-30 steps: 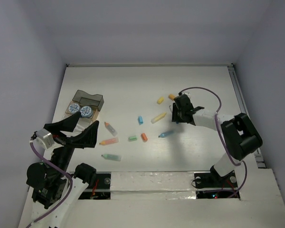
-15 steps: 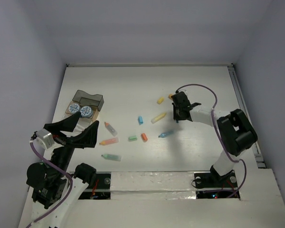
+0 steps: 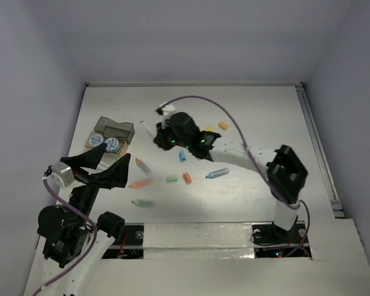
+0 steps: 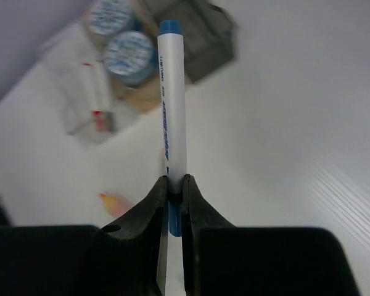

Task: Sort the stationery into containers
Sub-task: Pick up the pen from the center of the board, then place the pen in the storage box.

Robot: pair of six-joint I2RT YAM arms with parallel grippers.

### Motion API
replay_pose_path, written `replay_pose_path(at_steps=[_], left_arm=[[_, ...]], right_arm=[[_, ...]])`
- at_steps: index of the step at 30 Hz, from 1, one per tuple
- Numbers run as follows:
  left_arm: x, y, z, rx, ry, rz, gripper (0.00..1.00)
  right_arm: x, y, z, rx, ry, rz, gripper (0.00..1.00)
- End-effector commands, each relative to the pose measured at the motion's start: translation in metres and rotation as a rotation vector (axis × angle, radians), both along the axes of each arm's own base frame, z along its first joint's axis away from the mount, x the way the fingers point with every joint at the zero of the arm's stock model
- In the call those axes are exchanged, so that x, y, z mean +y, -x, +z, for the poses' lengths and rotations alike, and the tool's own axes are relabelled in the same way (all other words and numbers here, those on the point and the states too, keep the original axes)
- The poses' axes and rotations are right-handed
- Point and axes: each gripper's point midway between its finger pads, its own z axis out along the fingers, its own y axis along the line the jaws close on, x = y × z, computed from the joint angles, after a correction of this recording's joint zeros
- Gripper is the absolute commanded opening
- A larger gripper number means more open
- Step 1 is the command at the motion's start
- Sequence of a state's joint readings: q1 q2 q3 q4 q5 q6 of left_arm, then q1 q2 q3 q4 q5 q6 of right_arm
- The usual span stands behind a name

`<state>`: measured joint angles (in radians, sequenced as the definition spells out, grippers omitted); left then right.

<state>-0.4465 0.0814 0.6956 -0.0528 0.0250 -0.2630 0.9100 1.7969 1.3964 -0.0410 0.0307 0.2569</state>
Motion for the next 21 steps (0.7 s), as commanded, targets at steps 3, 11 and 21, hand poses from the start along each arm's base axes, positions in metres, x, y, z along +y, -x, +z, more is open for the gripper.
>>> replay_pose_path(at_steps=[3, 11, 21], left_arm=[[0.011, -0.012, 0.005, -0.001, 0.012, 0.082, 0.99], [0.033, -0.019, 0.001, 0.045, 0.055, 0.204, 0.99], [0.03, -0.02, 0.002, 0.037, 0.046, 0.191, 0.99]], right_arm=[[0.13, 0.046, 0.04, -0.066, -0.191, 0.355, 0.0], [0.21, 0.061, 0.032, -0.059, -0.253, 0.517, 0.0], [0.242, 0.051, -0.021, -0.043, -0.234, 0.518, 0.0]])
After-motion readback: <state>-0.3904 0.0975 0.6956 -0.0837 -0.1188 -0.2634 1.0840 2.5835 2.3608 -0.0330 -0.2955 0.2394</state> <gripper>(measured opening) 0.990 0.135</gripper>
